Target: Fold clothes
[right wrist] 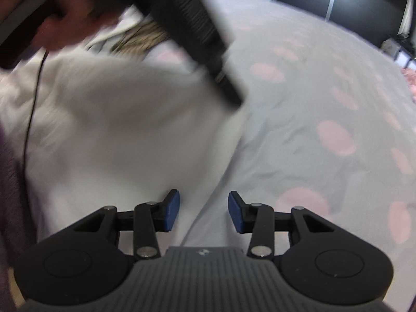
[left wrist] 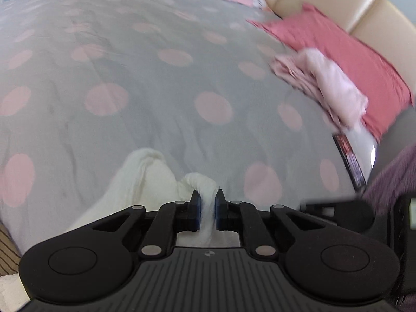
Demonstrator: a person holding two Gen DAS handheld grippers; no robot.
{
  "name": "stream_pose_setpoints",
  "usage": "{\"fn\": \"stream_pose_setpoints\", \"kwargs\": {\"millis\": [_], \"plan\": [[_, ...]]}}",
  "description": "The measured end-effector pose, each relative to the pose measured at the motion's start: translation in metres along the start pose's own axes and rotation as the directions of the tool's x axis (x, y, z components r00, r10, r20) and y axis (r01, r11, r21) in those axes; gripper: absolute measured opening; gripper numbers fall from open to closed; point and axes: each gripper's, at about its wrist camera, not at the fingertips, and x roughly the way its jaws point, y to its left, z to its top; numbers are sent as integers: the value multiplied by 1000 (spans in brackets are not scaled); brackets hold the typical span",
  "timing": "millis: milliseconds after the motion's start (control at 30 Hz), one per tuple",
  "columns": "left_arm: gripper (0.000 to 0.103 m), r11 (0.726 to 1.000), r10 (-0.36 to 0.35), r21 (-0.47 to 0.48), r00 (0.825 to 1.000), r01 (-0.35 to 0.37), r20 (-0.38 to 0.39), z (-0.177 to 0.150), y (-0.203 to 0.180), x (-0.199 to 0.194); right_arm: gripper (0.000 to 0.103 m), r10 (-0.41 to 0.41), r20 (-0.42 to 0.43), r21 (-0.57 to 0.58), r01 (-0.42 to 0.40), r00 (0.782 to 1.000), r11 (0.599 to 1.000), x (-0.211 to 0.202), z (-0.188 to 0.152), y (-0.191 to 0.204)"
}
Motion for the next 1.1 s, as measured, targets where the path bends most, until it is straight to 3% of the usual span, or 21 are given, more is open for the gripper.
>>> {"fn": "stream_pose_setpoints", "kwargs": {"millis": [100, 167, 200, 300, 433, 500, 600, 700, 933, 1100], "plan": [[4, 997, 26, -76, 995, -19, 95, 11, 15, -12, 26, 46, -43, 3, -46, 998, 999, 6, -6, 3], [1, 993, 80, -100, 978, -62, 195, 19, 22, -26, 17, 63, -59, -6, -64, 996, 998, 6, -6, 4], [1, 991, 103, -106, 967, -80, 234, 23, 25, -32, 15, 69, -65, -2, -69, 996, 998, 6, -6, 4], [1, 986, 142, -122, 957, -113, 255, 31, 27, -41, 15, 79, -73, 10, -79, 994, 997, 3, -8, 2], [2, 989, 144, -45, 969, -137, 202, 24, 11, -32, 17, 116, -77, 89, -109, 990, 990, -5, -14, -8], [2, 989, 145, -9, 979, -145, 146, 12, 3, -28, 27, 115, -71, 117, -107, 991, 987, -5, -15, -11], [2, 991, 133, 4, 987, -133, 86, -10, -9, -28, 31, 81, -54, 105, -75, 995, 992, -7, -14, -11], [8, 995, 101, 21, 994, -102, 41, -31, -27, -28, 32, 107, -44, 130, -101, 993, 986, -14, -19, -13], [20, 996, 71, 58, 995, -67, -65, -72, -63, -23, 37, 124, -11, 172, -120, 992, 978, -30, -34, -19], [30, 989, 81, 131, 995, -71, -65, -94, -80, -32, 39, 166, 58, 99, -171, 984, 980, -52, -48, -9]]}}
